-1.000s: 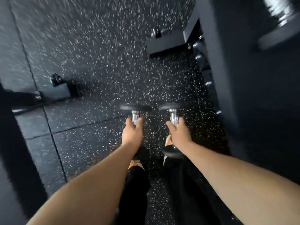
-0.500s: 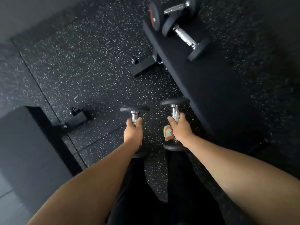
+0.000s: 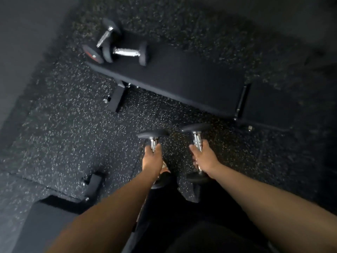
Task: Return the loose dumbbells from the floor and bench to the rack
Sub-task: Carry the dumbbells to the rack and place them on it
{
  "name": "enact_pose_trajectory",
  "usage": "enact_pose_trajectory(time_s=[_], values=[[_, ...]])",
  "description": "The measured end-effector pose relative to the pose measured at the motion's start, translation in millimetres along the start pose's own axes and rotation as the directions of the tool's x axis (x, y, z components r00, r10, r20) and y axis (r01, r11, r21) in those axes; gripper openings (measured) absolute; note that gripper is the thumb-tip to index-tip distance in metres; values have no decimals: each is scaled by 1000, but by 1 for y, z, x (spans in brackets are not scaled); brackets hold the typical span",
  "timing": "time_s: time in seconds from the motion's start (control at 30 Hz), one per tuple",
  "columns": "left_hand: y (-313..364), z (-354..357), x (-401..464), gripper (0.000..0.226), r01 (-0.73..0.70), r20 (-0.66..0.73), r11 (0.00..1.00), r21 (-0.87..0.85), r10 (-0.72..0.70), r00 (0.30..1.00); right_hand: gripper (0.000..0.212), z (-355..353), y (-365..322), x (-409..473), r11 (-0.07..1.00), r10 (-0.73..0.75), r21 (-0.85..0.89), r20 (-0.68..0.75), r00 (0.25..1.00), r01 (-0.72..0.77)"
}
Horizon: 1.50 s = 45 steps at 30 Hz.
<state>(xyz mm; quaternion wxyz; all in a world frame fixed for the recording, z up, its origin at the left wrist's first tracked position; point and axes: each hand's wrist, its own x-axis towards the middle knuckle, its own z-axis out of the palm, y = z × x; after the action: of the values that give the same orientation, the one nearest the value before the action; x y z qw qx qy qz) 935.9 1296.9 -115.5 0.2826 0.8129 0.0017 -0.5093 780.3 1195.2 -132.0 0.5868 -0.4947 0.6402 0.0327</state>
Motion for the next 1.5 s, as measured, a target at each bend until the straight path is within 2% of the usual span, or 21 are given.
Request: enact_pose_trajectory(time_s=[0.13, 0.23, 0.37, 0.47, 0.6, 0.8, 0.9, 1.0, 1.2, 1.37, 1.5], values=[[3, 36, -31, 60, -102, 97, 975, 196, 85, 992, 53, -39, 43, -33, 989, 69, 137, -91, 993, -57], [8, 74, -56, 47, -199, 195, 929, 312, 142, 971, 59, -73, 80, -53, 963, 125, 257, -156, 980, -82], [11, 141, -86, 51, -318, 305, 846, 429, 195, 932, 44, -125, 127, -78, 907, 180, 414, -217, 959, -77], [7, 196, -107, 55, -359, 374, 801, 480, 183, 909, 31, -167, 162, -99, 867, 228, 493, -257, 939, -75], [-16, 272, -111, 55, -370, 426, 783, 500, 149, 892, 38, -221, 209, -120, 830, 291, 553, -322, 901, -70], [-15, 379, -172, 46, -443, 501, 733, 516, 161, 850, 49, -300, 267, -151, 768, 343, 638, -337, 877, -55], [-3, 427, -203, 48, -498, 540, 684, 534, 177, 823, 46, -335, 292, -162, 749, 366, 662, -356, 860, -45], [13, 467, -238, 35, -543, 594, 665, 513, 181, 784, 43, -367, 309, -165, 733, 383, 679, -376, 843, -30], [45, 542, -248, 26, -600, 642, 620, 505, 196, 741, 50, -432, 320, -152, 690, 406, 724, -401, 821, 12], [93, 608, -243, 23, -651, 685, 589, 479, 213, 697, 44, -498, 308, -117, 652, 424, 756, -422, 801, 53], [133, 657, -230, 32, -643, 702, 577, 503, 161, 693, 36, -550, 288, -86, 661, 431, 748, -437, 789, 54]])
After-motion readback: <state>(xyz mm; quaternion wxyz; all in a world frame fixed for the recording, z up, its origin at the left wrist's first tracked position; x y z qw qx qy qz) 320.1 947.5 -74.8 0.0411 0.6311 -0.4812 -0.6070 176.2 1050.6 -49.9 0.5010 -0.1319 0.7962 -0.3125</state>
